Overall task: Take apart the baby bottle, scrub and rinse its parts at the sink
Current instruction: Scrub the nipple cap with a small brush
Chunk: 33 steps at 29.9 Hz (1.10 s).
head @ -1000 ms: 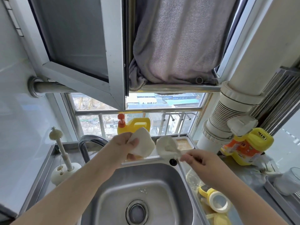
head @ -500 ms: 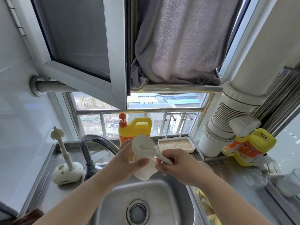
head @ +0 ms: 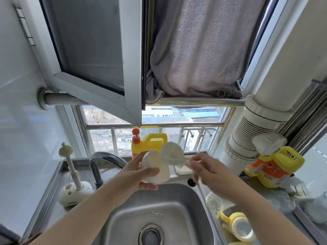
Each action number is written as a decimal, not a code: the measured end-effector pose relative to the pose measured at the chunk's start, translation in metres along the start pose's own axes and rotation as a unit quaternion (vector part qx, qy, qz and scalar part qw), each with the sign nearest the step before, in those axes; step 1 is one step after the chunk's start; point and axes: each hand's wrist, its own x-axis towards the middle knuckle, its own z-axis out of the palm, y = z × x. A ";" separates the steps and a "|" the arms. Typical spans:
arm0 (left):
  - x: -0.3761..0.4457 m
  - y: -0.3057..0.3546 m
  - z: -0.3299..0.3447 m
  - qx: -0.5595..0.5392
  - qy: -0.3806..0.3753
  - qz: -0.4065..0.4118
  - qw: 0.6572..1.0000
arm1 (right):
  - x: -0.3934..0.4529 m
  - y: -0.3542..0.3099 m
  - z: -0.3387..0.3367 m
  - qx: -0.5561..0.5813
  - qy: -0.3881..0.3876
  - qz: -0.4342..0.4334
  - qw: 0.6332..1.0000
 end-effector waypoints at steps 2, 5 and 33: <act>0.000 0.003 -0.003 0.027 -0.012 0.004 1.000 | -0.001 0.004 -0.012 -0.083 0.011 0.000 0.996; -0.001 0.007 0.000 0.071 -0.037 0.003 0.997 | 0.001 -0.006 -0.009 -0.230 0.030 -0.052 0.971; -0.005 0.007 0.008 0.160 0.016 0.133 0.978 | 0.000 -0.013 0.010 -0.103 -0.140 -0.003 0.985</act>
